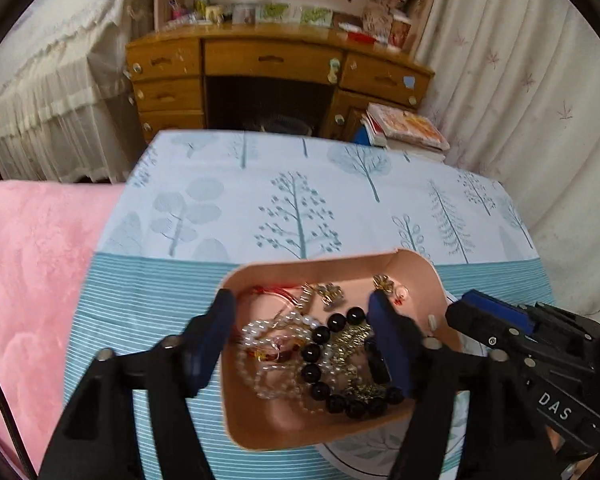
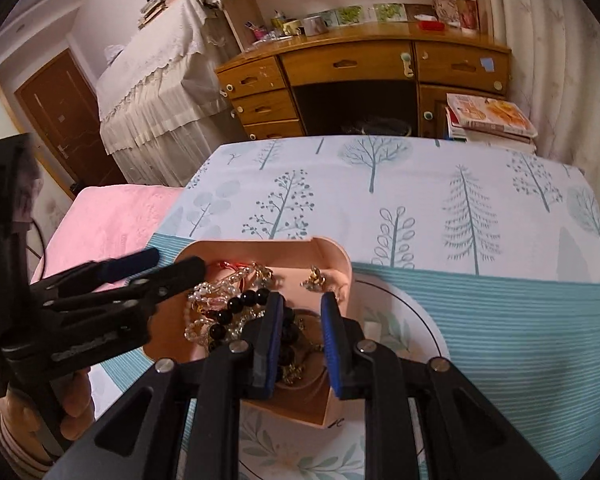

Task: Organize jewelry
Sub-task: 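Carry the pin and earring into the pink tray and release both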

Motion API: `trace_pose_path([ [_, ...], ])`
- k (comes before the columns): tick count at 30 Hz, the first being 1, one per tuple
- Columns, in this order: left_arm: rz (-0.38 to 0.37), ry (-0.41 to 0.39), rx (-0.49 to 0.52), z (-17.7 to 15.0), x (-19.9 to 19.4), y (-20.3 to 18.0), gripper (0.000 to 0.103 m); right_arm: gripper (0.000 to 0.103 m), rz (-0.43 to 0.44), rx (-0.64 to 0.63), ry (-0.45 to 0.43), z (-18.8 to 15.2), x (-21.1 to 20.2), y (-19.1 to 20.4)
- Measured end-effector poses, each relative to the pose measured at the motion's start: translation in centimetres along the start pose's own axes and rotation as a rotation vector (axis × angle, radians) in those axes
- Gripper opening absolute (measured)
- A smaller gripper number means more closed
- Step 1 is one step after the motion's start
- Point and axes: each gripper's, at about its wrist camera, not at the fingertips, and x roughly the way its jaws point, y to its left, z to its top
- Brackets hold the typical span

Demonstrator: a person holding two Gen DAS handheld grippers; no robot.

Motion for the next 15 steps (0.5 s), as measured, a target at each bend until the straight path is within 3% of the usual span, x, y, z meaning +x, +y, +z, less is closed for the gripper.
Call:
trace_pose_path([
  [5, -0.002, -0.012, -0.007, -0.4, -2.1, 0.2, 0.087, 0.020, -0.018, 0.021, -0.005, -1.0, -1.1, 0.2],
  [15, 0.064, -0.030, 0.030, -2.9, -7.8, -1.1, 0.088, 0.020, -0.063, 0.017, -0.065, -3.4, -6.2, 1.1],
])
